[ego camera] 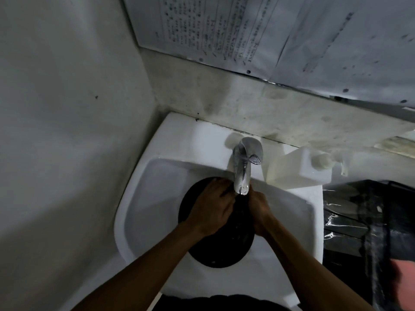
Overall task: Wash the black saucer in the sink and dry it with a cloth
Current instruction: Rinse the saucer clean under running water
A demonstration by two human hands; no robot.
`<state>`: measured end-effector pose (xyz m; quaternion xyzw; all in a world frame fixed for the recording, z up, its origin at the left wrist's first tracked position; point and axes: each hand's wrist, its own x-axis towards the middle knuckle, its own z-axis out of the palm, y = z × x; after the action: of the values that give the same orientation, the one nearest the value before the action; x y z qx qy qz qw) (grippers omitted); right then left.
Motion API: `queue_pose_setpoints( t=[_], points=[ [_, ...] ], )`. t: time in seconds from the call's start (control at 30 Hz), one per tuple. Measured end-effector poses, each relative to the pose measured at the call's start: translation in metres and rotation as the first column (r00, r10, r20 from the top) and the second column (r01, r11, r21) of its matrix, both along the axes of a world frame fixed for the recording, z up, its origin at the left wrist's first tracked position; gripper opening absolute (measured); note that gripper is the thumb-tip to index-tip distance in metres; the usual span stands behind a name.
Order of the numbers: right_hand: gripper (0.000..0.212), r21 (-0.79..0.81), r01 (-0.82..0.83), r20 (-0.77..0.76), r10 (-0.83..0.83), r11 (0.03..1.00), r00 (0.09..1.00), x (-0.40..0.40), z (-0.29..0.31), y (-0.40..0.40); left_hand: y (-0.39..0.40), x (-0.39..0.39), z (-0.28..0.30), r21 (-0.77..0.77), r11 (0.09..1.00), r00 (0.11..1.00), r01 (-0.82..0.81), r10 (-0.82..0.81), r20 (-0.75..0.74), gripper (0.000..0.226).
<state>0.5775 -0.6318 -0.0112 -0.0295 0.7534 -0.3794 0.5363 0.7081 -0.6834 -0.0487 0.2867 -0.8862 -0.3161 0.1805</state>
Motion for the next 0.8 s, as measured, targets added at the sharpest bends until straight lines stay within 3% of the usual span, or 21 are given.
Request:
queue_pose_setpoints(
  t=[0.03,0.1,0.2,0.27,0.33,0.43,0.5,0.63,0.73,0.8],
  points=[
    [0.029,-0.012,-0.061,-0.004,0.061,0.998,0.998,-0.002,0.003,-0.001,0.001,0.0,0.003,-0.008,1.0,0.999,0.014,-0.014,-0.051,0.03],
    [0.022,-0.037,-0.236,-0.035,0.235,0.971,0.971,-0.006,0.007,-0.005,-0.011,0.001,0.009,0.068,0.991,0.992,-0.113,0.117,-0.051,0.034],
    [0.012,-0.071,-0.435,-0.129,0.424,0.898,0.896,-0.009,0.012,-0.016,-0.036,0.003,0.025,0.313,0.927,0.969,-0.205,0.146,0.2,0.034],
    [0.008,-0.171,-0.456,-0.143,0.436,0.873,0.888,-0.004,0.013,-0.021,-0.05,0.006,0.025,0.489,0.841,0.952,-0.23,0.089,0.294,0.042],
    [0.018,-0.223,-0.434,-0.235,0.384,0.873,0.893,0.001,0.006,-0.021,-0.062,0.014,0.021,0.583,0.76,0.95,-0.288,0.148,0.276,0.046],
    [0.026,-0.085,-0.42,-0.466,0.337,0.903,0.818,0.01,-0.004,-0.019,-0.067,0.031,0.009,0.649,0.633,0.905,-0.422,0.338,0.259,0.053],
    [0.038,0.064,-0.508,-0.606,0.438,0.859,0.664,0.022,-0.009,-0.016,-0.064,0.037,0.001,0.648,0.575,0.856,-0.5,0.44,0.269,0.055],
    [0.063,0.311,-0.713,-0.724,0.643,0.628,0.251,0.059,-0.018,-0.004,-0.042,0.037,-0.009,0.605,0.495,0.772,-0.624,0.51,0.38,0.055],
    [0.061,0.359,-0.849,-0.775,0.631,0.389,-0.039,0.065,-0.028,0.011,-0.032,0.038,-0.01,0.722,0.25,0.681,-0.645,0.616,0.395,0.051],
    [0.061,0.402,-0.851,-0.8,0.581,0.34,-0.146,0.053,-0.035,0.023,-0.03,0.041,-0.009,0.787,0.099,0.636,-0.609,0.654,0.41,0.049]
  ],
)
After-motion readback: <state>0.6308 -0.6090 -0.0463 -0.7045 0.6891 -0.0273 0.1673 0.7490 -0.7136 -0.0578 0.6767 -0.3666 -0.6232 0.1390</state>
